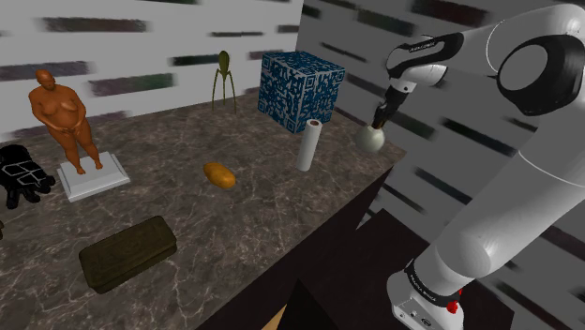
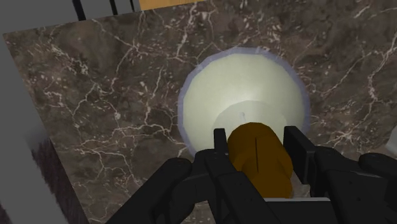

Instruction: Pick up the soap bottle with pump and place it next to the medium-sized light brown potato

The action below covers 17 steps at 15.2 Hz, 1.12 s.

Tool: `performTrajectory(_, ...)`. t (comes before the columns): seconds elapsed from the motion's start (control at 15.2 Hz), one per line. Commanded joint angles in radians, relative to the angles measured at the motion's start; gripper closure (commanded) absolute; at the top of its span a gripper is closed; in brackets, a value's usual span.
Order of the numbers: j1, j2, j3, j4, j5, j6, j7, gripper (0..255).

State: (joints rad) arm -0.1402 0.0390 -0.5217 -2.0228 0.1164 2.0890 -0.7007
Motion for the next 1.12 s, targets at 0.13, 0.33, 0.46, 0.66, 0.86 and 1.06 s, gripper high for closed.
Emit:
performTrajectory(0.13, 0.003, -0.021, 0.001, 0.033, -0.015, -0.05, 0.016, 255)
performTrajectory(0.33, 0.004, -0.033, 0.002, 0.062, -0.024, -0.089, 0.024, 255)
performTrajectory(0.46, 0.004, -0.039, 0.002, 0.082, -0.028, -0.114, 0.028, 255)
performTrajectory(0.66, 0.005, -0.047, 0.003, 0.115, -0.034, -0.153, 0.035, 255)
performTrajectory(0.86, 0.005, -0.053, 0.003, 0.149, -0.038, -0.192, 0.04, 255)
performTrajectory(1.06, 0.005, -0.056, 0.004, 0.186, -0.04, -0.232, 0.044, 255)
